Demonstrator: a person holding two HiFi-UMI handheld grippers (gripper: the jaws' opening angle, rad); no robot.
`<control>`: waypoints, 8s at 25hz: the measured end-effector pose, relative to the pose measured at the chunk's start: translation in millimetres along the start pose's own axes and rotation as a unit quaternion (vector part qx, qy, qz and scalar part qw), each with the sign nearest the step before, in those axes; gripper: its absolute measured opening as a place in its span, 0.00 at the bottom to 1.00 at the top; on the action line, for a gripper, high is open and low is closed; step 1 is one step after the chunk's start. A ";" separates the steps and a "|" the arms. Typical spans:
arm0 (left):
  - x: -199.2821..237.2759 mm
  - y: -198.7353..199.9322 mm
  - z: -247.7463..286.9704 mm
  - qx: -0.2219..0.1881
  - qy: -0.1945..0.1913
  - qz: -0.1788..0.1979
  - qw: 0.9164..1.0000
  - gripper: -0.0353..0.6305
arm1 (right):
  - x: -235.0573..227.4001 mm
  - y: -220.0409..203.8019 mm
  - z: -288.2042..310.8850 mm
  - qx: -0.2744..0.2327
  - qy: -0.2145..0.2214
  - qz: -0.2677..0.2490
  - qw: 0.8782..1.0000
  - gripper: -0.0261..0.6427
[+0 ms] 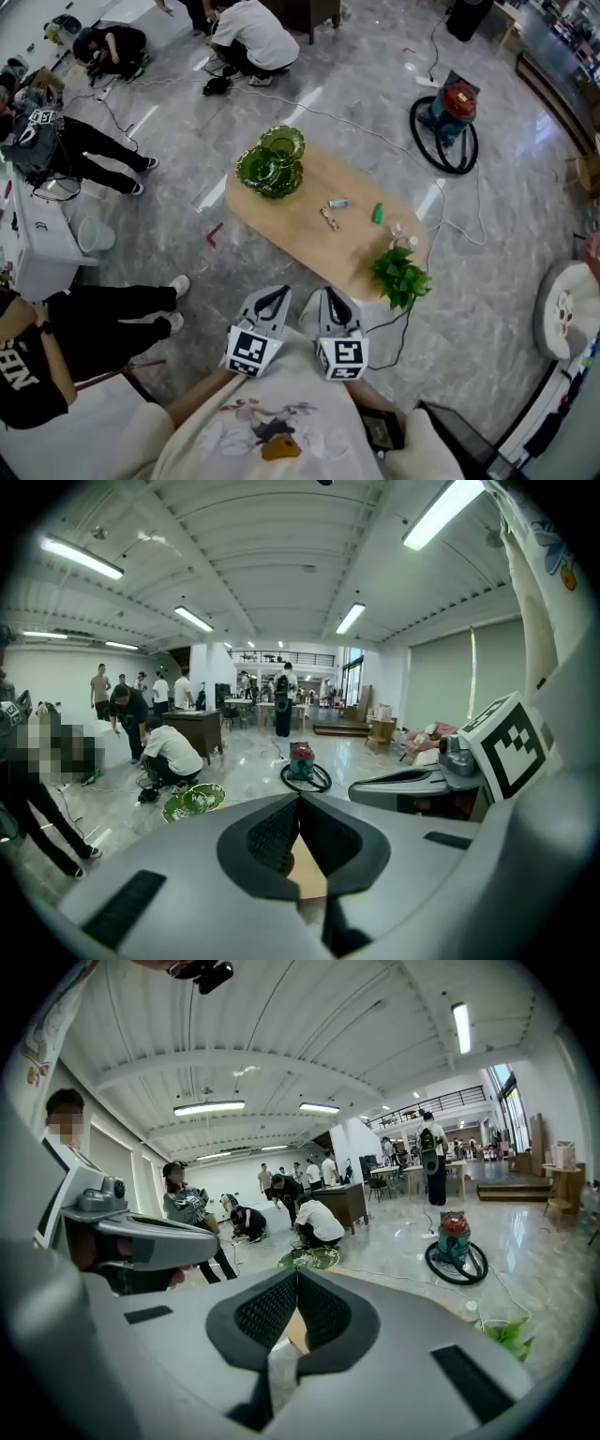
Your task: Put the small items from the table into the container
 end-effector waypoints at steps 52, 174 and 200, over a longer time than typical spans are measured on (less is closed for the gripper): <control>95.8 -95.5 174.7 0.095 -0.016 -0.113 0.989 0.06 | -68.6 -92.1 148.3 0.124 -0.011 0.009 0.992 0.05; 165.0 -337.5 404.9 0.254 -0.052 -0.196 0.946 0.06 | -224.1 -369.0 412.2 0.342 -0.022 -0.089 0.935 0.30; 164.7 -324.9 391.7 0.241 -0.051 -0.191 0.950 0.06 | -211.3 -351.0 402.0 0.337 -0.019 -0.080 0.938 0.20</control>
Point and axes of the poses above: the fingertips, and each gripper's own axes: z forward along the fingers, x to its left, y out of its top, the point moved 2 cm from there along -z, backward along the fingers, and after that the axes turned 3 degrees about -z, right-handed, at the moved point
